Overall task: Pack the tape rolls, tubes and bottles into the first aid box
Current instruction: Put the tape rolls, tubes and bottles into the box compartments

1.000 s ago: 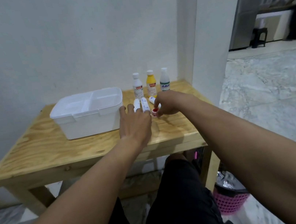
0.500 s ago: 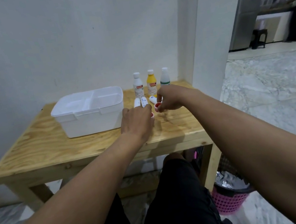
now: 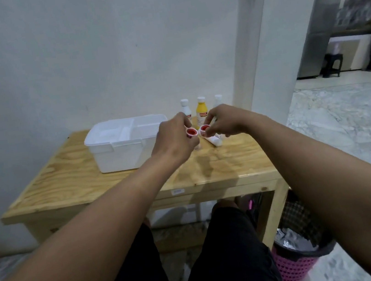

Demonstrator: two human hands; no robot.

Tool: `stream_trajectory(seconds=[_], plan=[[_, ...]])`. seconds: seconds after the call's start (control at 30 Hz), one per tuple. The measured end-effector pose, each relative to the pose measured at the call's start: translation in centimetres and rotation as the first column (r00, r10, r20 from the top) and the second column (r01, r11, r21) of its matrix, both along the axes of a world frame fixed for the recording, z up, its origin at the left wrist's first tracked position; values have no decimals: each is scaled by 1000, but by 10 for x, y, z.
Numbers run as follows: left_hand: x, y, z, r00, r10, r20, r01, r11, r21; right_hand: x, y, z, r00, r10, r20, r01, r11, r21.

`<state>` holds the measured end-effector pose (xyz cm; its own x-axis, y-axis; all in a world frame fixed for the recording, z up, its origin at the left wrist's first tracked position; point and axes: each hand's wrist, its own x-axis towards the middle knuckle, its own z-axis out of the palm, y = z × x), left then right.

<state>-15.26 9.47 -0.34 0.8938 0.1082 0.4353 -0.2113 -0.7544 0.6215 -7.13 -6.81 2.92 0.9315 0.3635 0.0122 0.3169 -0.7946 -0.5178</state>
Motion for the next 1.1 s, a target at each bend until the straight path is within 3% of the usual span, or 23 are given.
stream_trajectory(seconds=[0.43,0.7,1.1], plan=[[-15,113,57,976,219,-9,-219,973,-77,-11,71,46,983,131,129,-149,979,139],[-23,170,60,952,293,-92,-296,955,-24,-11,127,57,963,223,153,-240,966,98],[-12,203,48,911,261,-320,-261,964,45,-1,181,50,948,289,135,-293,956,7]])
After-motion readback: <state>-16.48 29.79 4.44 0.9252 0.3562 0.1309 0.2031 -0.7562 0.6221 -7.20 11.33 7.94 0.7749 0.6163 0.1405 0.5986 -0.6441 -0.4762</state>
